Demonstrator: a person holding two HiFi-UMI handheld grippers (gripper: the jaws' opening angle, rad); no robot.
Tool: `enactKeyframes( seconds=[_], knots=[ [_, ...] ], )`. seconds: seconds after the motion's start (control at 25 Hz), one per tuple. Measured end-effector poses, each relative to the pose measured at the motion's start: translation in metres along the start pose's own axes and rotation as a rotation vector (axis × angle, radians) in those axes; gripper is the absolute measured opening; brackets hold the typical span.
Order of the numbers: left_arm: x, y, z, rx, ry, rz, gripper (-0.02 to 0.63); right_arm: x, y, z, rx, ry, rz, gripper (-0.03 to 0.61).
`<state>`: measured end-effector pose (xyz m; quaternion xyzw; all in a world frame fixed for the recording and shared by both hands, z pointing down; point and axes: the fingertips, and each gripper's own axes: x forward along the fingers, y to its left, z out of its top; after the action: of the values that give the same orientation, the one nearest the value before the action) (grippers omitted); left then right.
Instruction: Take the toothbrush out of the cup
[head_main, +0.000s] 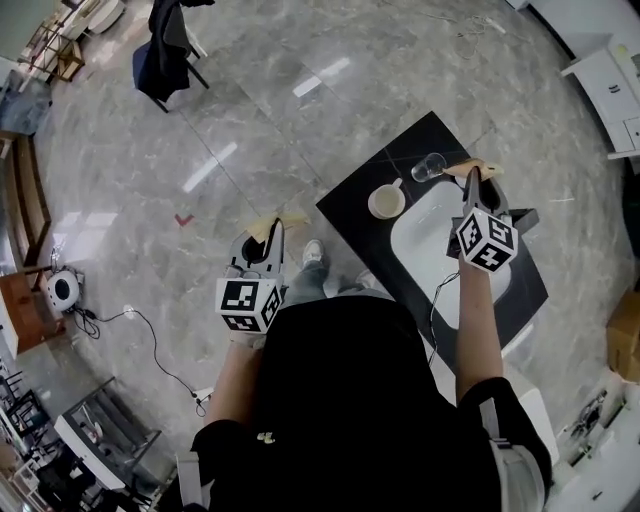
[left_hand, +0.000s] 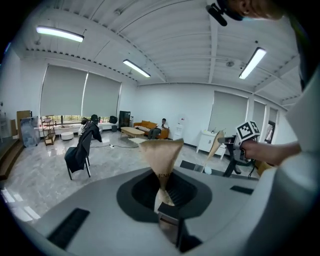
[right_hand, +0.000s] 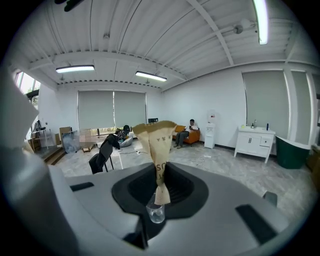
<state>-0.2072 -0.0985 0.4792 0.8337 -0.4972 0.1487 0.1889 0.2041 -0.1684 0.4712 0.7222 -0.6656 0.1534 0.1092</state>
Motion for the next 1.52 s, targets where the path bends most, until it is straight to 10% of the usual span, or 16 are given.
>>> enactKeyframes(
  seconds=[1.52],
  knots=[
    [0.12,-0.211,0.031,0.28,0.033,-0.658,0.043,-0.222,-0.065,-0.061,0.221,-0.034,-0.318,0.052]
  ],
)
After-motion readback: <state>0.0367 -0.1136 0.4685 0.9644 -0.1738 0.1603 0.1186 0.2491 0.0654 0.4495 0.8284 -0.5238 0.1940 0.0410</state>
